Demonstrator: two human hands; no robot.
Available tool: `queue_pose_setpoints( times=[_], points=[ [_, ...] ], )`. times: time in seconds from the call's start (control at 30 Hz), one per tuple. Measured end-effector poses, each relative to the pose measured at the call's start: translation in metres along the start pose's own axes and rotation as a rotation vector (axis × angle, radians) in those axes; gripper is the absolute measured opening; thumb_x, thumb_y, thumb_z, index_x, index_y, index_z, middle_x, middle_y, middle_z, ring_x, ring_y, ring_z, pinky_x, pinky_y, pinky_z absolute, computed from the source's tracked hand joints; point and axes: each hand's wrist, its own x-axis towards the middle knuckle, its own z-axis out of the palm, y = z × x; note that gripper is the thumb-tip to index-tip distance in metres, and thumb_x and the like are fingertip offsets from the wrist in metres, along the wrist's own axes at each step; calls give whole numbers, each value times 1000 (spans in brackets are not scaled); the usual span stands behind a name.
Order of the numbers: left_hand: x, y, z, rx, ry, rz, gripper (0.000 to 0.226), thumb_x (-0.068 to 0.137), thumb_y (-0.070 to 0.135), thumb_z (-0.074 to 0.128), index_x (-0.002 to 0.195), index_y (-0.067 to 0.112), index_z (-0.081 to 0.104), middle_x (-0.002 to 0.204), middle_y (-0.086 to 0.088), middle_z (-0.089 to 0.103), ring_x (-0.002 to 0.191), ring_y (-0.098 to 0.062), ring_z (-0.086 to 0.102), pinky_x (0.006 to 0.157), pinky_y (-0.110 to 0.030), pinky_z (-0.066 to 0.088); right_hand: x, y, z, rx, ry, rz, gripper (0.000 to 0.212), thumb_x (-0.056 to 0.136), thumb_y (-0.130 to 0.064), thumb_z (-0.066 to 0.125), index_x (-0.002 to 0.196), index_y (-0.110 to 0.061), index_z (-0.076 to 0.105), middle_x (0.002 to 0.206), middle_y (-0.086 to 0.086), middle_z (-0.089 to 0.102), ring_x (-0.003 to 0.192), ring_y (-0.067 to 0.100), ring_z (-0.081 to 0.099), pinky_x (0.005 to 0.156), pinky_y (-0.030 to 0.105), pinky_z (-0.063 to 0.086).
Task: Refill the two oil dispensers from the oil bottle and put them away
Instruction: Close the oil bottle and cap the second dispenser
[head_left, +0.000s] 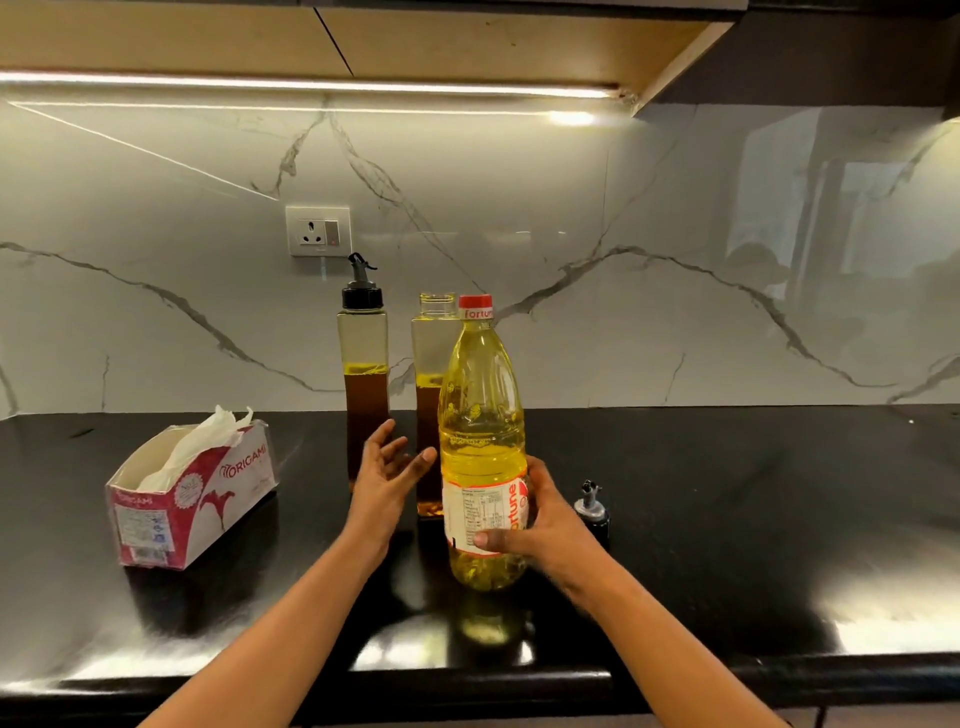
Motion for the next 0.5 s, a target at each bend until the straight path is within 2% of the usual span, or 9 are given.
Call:
queue_pose_setpoints(
  times=[0.03,0.13,0.27,0.33,0.4,0.5],
  points=[
    [2,-2,3,18,-29,-7,88,67,40,74,144,32,31,143,-5,44,131,-22,43,109,-45,38,1,-3,-2,20,40,-10,85,57,-14,88,122,-39,40,117,-4,63,109,15,61,89,38,53],
    [10,-4,10,65,-65,-18,99,63,48,82,145,36,29,142,-2,41,131,-17,39,110,-43,36,17,-24,-21,45,196,-63,76,63,-2,82,122,-25,39,112,0,62,103,15,62,83,31,54],
    [23,-7,11,68,-85,-61,112,49,60,86,144,40,29,139,-2,45,129,-18,45,108,-45,39,63,-48,-59,-50,332,-90,76,64,-8,83,124,-17,37,111,-1,60,100,16,60,82,29,51],
    [27,-10,14,61,-93,-89,114,45,61,87,142,36,33,135,-1,52,125,-20,51,105,-46,43,89,-43,-77,-100,355,-53,79,64,-10,84,126,-15,35,116,2,58,106,20,59,88,35,51],
    [30,-15,14,68,-95,-97,107,50,55,86,141,30,37,132,-2,55,123,-21,53,102,-47,46,107,-30,-88,-179,355,-8,79,64,-14,85,124,-16,34,120,5,57,110,24,58,95,43,49],
    [36,-22,12,52,-106,-86,101,52,53,87,139,26,41,129,-2,58,118,-19,57,97,-41,51,124,-7,-96,-257,294,39,80,65,-17,85,124,-17,32,120,4,56,112,25,57,96,43,49]
  ],
)
